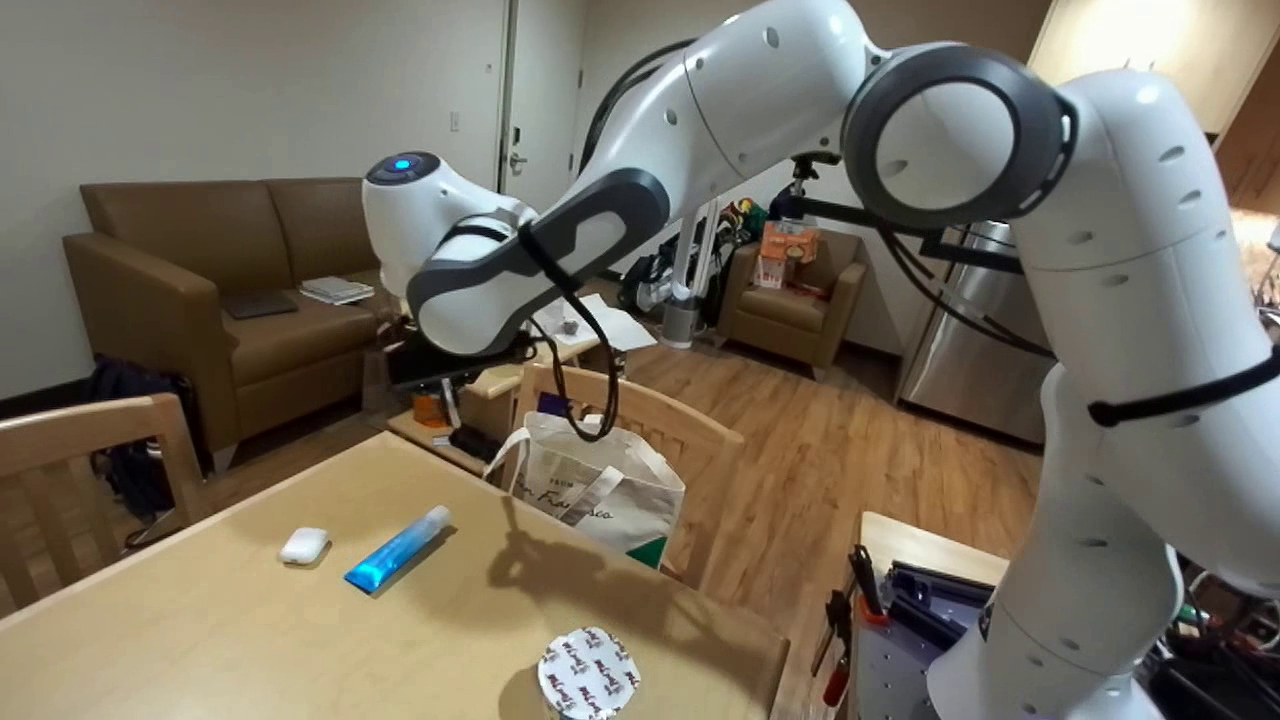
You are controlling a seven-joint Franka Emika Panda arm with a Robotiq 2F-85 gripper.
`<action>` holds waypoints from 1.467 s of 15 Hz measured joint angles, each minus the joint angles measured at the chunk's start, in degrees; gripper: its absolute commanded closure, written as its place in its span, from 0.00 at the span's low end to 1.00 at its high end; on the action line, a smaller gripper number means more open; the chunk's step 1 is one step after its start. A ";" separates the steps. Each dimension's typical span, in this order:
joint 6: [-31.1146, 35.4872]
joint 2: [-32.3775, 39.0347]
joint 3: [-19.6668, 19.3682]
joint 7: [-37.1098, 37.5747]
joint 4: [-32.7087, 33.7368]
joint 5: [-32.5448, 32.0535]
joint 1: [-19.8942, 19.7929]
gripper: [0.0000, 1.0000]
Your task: Put the pen inside the bag on the chair
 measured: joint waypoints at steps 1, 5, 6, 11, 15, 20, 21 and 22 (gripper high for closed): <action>-0.29 -0.41 0.30 -3.48 0.01 0.00 -1.63 0.89; -0.19 -1.41 -0.73 -8.38 0.12 -0.11 -4.90 0.97; -0.19 -1.41 -0.69 -8.41 0.12 -0.11 -4.83 0.97; -0.17 -0.92 0.29 -10.73 -0.13 2.30 -6.49 0.97; -2.41 -0.42 -0.97 -17.13 -0.29 2.37 -10.65 0.97; -7.27 0.89 -4.23 -23.29 1.47 2.23 -14.97 0.97; -8.23 1.49 -4.21 -24.09 1.74 2.34 -15.67 0.97; -9.01 2.19 -4.09 -24.83 1.88 2.64 -16.16 0.97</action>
